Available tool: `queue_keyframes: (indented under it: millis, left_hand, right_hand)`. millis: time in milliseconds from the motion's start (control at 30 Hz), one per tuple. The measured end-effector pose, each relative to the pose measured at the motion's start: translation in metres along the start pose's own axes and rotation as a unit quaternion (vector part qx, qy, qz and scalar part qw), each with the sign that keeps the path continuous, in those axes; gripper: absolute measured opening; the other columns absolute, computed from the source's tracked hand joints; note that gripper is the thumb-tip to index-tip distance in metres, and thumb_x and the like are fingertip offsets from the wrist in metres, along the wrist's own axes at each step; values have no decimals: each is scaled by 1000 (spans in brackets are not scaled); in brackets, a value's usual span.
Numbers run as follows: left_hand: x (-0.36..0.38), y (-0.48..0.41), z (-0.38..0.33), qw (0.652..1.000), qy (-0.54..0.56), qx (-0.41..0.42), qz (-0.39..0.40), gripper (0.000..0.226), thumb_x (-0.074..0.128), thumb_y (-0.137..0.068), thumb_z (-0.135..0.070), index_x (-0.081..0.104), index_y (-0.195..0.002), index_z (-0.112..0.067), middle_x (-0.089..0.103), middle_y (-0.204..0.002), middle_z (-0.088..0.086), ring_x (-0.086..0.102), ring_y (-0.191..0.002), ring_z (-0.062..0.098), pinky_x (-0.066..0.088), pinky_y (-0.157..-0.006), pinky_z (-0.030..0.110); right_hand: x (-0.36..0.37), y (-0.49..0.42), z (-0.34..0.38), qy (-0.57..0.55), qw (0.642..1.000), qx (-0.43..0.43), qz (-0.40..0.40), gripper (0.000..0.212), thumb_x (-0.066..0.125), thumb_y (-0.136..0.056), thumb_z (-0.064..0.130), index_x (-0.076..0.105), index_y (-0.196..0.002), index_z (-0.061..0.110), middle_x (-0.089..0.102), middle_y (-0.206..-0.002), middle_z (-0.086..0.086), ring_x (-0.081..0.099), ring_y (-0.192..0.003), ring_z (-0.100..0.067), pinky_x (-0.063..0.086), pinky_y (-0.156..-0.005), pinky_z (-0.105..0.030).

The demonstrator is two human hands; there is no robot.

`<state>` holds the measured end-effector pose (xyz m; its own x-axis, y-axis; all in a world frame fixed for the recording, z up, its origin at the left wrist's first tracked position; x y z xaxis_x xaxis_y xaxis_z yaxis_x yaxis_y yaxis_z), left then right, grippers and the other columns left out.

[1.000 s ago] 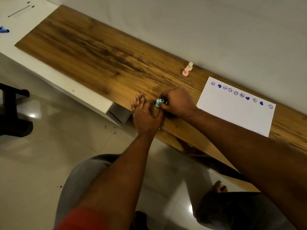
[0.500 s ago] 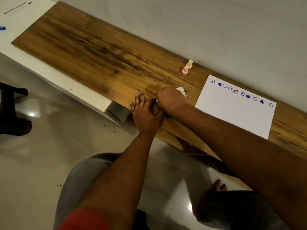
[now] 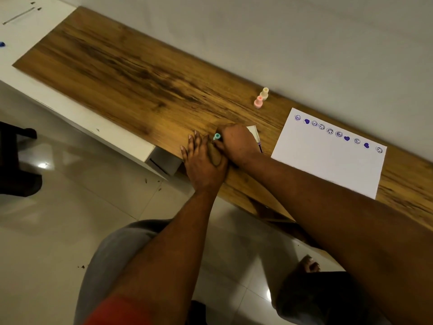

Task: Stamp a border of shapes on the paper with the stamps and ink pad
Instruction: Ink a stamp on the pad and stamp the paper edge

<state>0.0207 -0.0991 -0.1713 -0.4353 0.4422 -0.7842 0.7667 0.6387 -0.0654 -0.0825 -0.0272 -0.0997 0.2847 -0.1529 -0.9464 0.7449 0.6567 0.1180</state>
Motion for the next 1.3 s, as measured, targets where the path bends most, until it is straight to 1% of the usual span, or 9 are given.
queue_keyframes:
  millis: [267,333,433,500,567,667,833,1133,1300]
  left_hand:
    - [2,0,2,1000,3,3,-12,76,71,-90,-54,52,-155,-19,34,-171,6,21,-162,22,0,-133,45]
    - [1,1,2,1000,9,4,-16,76,71,-91,-54,52,-155,-18,36,-170,7,21,-162,23,2,-133,46]
    - [0,2,1,999,15,4,-34,85,70,-91,-57,43,-159,-13,38,-168,9,25,-160,25,5,-133,46]
    - [1,2,1,999,29,-3,-39,92,72,-90,-57,36,-162,-13,37,-169,9,25,-160,25,4,-133,44]
    - [2,3,1,998,37,-8,-41,96,73,-89,-56,32,-164,-13,36,-170,8,25,-160,24,4,-133,44]
    - [2,2,1,998,41,-13,-47,99,75,-88,-54,29,-165,-12,36,-169,9,26,-160,24,4,-134,44]
    - [2,3,2,997,53,-3,-56,98,76,-88,-50,29,-165,-11,36,-169,9,27,-160,24,6,-134,46]
    - [-1,4,2,997,62,9,-52,94,75,-91,-49,30,-164,-9,36,-169,10,26,-160,25,5,-134,44]
    - [-11,17,-3,994,71,35,-75,77,67,-98,-44,36,-161,-13,33,-170,13,19,-162,30,13,-132,55]
  right_hand:
    - [5,-10,-1,-15,999,-12,-30,36,59,-98,46,69,-115,16,72,-110,-5,67,-97,-23,53,-81,-35]
    - [-4,-8,-6,-31,998,-15,-46,53,63,-91,60,69,-122,18,73,-108,-2,68,-96,-20,53,-79,-32]
    - [-34,-8,-27,-81,990,0,-112,72,56,-82,78,72,-122,21,74,-93,2,68,-83,-14,48,-71,-26]
    - [-54,-12,-52,-74,985,26,-152,65,57,-85,76,73,-118,22,74,-87,3,68,-80,-14,53,-72,-29]
    - [-67,-19,-77,-23,982,66,-174,54,63,-89,65,70,-121,22,75,-95,-1,70,-91,-21,54,-80,-34]
    - [-71,-32,-99,55,984,95,-139,46,67,-91,48,63,-129,21,71,-112,-10,67,-103,-32,52,-82,-38]
    - [-59,-39,-107,107,987,81,-85,39,59,-97,37,63,-130,17,70,-109,-15,67,-95,-37,56,-79,-41]
    - [-58,-13,-113,71,988,133,-38,25,60,-97,32,71,-107,12,72,-100,-13,68,-90,-32,56,-81,-38]
    - [-57,27,-111,39,989,143,-12,24,67,-95,35,75,-105,14,72,-99,-9,67,-91,-27,43,-70,-29]
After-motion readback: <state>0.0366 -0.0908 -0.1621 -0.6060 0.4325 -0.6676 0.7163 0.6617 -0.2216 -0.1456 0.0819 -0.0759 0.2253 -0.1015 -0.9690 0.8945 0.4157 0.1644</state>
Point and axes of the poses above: each hand's wrist, its own y-axis away from the middle knuckle, its own x-axis out of the palm, z = x × y, the point moved 2 cm from there along -y, towards the middle knuckle
